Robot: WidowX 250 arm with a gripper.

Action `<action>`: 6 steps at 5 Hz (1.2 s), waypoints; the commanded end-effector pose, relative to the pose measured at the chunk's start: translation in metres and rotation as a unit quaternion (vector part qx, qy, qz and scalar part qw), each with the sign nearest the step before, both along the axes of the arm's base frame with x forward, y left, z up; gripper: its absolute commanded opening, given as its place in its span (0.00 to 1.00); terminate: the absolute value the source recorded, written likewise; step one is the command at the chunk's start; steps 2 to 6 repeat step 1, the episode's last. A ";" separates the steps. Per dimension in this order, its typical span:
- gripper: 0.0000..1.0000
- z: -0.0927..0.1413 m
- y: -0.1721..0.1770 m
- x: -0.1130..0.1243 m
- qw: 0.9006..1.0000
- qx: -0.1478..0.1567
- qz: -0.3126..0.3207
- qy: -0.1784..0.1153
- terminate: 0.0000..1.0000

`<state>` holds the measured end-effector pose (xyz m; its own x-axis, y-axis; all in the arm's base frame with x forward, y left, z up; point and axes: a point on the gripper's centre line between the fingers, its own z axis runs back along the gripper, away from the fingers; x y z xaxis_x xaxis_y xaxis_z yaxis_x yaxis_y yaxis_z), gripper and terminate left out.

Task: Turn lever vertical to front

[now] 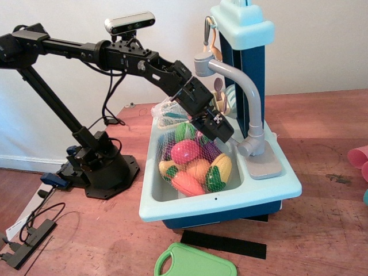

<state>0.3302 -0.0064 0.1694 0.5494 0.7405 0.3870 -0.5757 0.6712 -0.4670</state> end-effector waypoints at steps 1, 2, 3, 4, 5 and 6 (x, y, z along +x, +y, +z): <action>1.00 0.009 0.004 0.004 1.000 0.005 0.001 -0.015 1.00; 1.00 0.009 0.004 0.004 1.000 0.005 0.001 -0.015 1.00; 1.00 0.009 0.004 0.004 1.000 0.005 0.001 -0.015 1.00; 1.00 0.009 0.004 0.004 1.000 0.005 0.001 -0.015 1.00; 1.00 0.009 0.004 0.004 1.000 0.005 0.001 -0.015 1.00; 1.00 0.009 0.004 0.004 1.000 0.005 0.001 -0.015 1.00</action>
